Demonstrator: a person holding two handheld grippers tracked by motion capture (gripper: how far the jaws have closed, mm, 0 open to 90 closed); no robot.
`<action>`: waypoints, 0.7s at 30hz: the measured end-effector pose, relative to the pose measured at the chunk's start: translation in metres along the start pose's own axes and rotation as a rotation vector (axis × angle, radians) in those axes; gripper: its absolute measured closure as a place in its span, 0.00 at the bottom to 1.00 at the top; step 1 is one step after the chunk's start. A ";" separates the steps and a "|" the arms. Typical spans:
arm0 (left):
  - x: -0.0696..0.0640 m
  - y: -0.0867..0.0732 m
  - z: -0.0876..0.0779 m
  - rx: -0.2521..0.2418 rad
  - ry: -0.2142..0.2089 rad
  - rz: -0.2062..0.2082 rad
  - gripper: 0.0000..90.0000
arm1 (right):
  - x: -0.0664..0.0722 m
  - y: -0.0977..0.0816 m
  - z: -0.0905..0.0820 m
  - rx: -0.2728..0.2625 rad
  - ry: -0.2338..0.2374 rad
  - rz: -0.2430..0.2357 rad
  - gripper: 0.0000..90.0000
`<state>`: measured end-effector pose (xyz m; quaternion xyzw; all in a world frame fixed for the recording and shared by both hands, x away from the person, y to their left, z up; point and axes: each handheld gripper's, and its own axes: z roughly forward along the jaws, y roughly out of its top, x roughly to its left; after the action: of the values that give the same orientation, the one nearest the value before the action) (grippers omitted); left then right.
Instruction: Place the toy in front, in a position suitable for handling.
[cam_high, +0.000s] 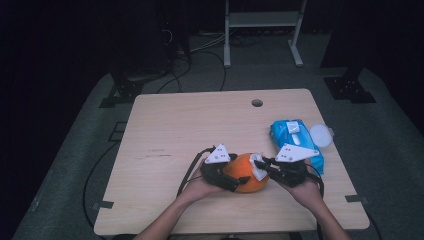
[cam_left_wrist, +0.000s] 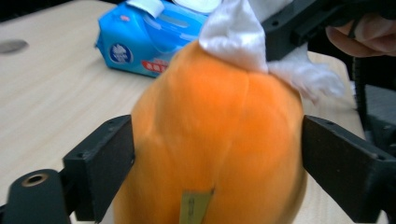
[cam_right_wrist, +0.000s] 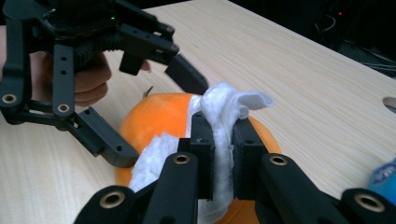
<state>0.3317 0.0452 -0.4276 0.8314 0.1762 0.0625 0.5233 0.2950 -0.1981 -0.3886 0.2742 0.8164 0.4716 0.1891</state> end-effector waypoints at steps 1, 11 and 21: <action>-0.001 0.000 0.001 0.004 0.003 0.014 0.16 | 0.000 0.000 0.000 0.000 0.000 0.000 0.90; 0.004 -0.005 0.002 0.047 -0.017 0.024 0.12 | -0.022 -0.015 -0.005 0.015 -0.023 0.068 0.90; 0.001 -0.009 0.012 0.054 0.000 0.027 0.34 | 0.012 0.002 0.002 -0.014 0.081 0.004 0.90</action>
<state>0.3339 0.0390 -0.4411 0.8475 0.1663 0.0648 0.4999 0.2872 -0.1885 -0.3878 0.2554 0.8196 0.4882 0.1570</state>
